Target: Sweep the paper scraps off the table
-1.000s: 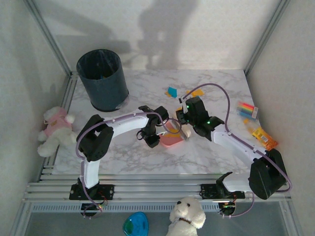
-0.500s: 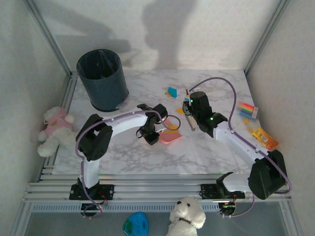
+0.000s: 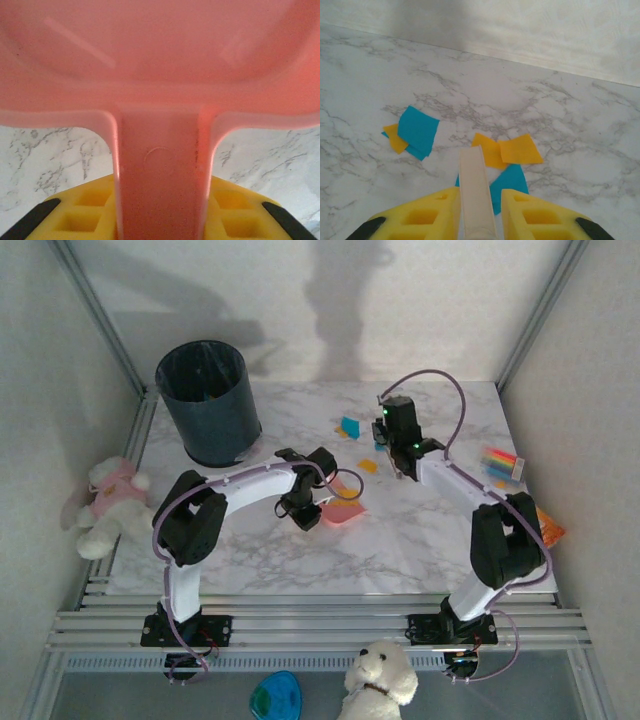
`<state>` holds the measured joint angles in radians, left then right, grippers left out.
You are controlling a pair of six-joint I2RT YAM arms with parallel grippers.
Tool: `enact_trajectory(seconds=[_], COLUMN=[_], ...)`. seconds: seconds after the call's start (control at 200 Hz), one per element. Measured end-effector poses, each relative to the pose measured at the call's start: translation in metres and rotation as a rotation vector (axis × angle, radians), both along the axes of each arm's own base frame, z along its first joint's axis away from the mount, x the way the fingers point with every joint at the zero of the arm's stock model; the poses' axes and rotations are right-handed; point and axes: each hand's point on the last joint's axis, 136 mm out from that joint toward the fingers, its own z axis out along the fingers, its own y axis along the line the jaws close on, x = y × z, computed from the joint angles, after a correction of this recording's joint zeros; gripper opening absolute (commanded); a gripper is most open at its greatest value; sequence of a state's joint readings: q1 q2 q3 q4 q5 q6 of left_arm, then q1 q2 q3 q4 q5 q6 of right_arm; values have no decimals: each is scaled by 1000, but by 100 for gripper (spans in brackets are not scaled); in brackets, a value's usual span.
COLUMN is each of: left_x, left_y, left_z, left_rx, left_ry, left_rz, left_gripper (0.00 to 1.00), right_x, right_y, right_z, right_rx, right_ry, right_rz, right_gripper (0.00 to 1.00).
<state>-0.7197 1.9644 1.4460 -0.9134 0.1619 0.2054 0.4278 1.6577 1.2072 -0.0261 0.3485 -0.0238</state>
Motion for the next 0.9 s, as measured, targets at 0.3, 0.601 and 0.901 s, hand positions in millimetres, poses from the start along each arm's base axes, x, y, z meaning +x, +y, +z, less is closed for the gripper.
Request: enact_trajectory(seconds=[0.3,0.601,0.901], left_x=[6,8,11], left_y=[3,1,-1], left_z=[1,-2,-4], left_rx=[-3,0,-1], left_ry=[-8,-4,-4], left_rz=[19,18,18], left_gripper=[0,0,0], right_x=[22,13,-20], right_y=[12,31,64], right_z=[-13,-28,-29], right_rx=[-39,-26,12], right_ry=[18,95,163], right_rz=[30,115,246], right_gripper=[0,0,0])
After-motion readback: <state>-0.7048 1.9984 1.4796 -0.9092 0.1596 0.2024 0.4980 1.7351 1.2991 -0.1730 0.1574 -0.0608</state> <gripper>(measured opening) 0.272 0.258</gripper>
